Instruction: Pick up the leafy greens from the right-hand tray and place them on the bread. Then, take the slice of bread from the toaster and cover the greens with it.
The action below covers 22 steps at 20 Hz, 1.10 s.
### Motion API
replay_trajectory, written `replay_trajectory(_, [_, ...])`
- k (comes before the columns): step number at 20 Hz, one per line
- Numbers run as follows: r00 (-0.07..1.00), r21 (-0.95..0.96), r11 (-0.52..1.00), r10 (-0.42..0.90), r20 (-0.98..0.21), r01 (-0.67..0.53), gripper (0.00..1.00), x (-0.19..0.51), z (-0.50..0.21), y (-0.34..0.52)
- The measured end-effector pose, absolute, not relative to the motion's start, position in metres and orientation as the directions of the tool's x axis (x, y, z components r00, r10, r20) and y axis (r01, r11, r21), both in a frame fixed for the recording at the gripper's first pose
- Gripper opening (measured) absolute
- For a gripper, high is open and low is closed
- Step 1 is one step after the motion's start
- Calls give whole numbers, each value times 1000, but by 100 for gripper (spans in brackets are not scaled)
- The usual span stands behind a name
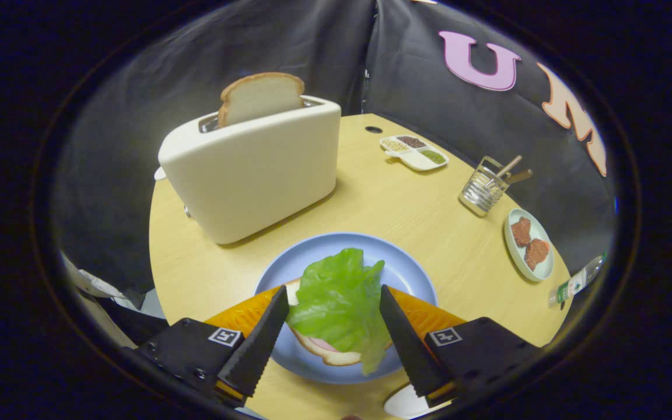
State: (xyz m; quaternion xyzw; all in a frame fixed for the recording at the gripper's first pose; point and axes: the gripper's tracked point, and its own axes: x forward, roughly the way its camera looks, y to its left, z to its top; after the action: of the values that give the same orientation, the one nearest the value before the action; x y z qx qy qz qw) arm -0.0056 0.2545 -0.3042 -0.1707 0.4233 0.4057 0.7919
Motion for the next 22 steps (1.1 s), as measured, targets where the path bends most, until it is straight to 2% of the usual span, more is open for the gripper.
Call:
replay_trajectory(11, [411, 97, 658, 572, -710, -747, 100, 21, -208, 290])
replay_trajectory(22, [386, 151, 655, 599, -702, -741, 100, 28, -158, 346])
